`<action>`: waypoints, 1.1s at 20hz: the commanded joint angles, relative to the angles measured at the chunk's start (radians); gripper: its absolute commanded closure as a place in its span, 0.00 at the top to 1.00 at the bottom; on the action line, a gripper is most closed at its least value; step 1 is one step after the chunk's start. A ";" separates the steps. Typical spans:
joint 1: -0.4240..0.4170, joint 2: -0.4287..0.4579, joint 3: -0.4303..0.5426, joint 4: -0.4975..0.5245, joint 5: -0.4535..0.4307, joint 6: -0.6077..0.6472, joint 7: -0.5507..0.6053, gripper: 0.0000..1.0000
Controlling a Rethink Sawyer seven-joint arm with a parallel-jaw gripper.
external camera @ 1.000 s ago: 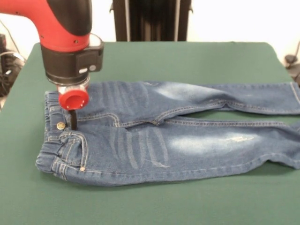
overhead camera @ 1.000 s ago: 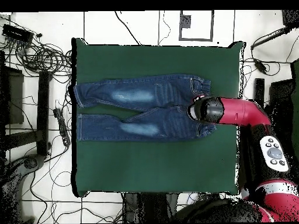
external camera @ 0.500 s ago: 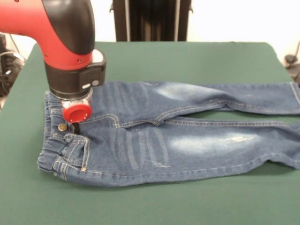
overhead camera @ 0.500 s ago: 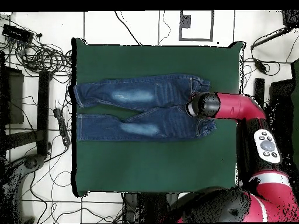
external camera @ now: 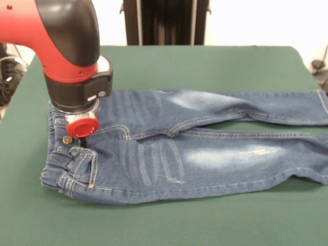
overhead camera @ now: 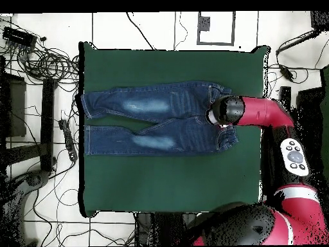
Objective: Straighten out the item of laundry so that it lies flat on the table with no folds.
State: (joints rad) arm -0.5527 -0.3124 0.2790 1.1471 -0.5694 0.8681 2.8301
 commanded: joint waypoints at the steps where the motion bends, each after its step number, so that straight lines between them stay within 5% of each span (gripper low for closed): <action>1: -0.016 0.062 0.153 -0.078 -0.067 0.053 -0.568 1.00; 22: -0.086 0.095 0.171 -0.273 -0.049 0.146 -0.815 1.00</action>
State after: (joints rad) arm -0.6168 -0.2392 0.3754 0.9692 -0.5692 1.0403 2.3818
